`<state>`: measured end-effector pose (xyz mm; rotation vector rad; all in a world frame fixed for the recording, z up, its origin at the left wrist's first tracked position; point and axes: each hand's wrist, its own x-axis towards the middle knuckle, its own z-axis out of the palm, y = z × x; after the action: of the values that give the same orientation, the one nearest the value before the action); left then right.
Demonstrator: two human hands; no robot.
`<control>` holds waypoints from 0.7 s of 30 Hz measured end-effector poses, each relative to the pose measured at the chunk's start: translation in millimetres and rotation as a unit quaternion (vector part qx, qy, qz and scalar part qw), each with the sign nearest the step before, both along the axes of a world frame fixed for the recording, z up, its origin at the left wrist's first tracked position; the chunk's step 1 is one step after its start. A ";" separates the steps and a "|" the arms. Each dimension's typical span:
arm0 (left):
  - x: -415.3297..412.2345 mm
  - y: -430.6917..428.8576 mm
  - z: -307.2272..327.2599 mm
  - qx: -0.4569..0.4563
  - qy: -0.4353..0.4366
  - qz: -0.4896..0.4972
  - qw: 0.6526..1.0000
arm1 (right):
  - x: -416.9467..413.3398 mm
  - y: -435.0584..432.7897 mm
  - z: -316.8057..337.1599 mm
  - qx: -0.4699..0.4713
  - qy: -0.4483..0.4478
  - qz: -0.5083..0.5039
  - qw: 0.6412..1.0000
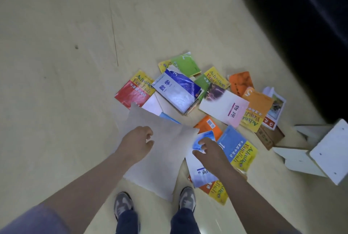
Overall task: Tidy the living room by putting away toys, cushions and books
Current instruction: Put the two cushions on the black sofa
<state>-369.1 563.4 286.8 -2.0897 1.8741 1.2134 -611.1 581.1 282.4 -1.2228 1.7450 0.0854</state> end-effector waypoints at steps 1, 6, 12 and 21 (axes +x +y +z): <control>0.7 -10.0 -15.9 -0.002 -0.005 -0.007 1.000 | 1.9 -7.2 -15.1 -0.002 0.005 -0.001 1.000; 2.4 -56.4 -116.9 -0.008 -0.033 -0.051 0.998 | 12.6 -42.2 -115.5 -0.020 0.015 -0.003 1.000; -1.5 -87.2 -220.2 -0.015 -0.065 -0.133 0.989 | 18.2 -68.5 -217.3 -0.024 0.031 0.008 0.999; -2.6 -103.4 -336.6 -0.001 -0.075 -0.206 0.976 | 26.3 -86.7 -323.6 -0.012 0.059 0.092 0.994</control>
<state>-371.7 460.0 -49.8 -1.6214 2.0928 0.9284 -584.8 494.4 -41.1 -1.4193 1.7327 0.2513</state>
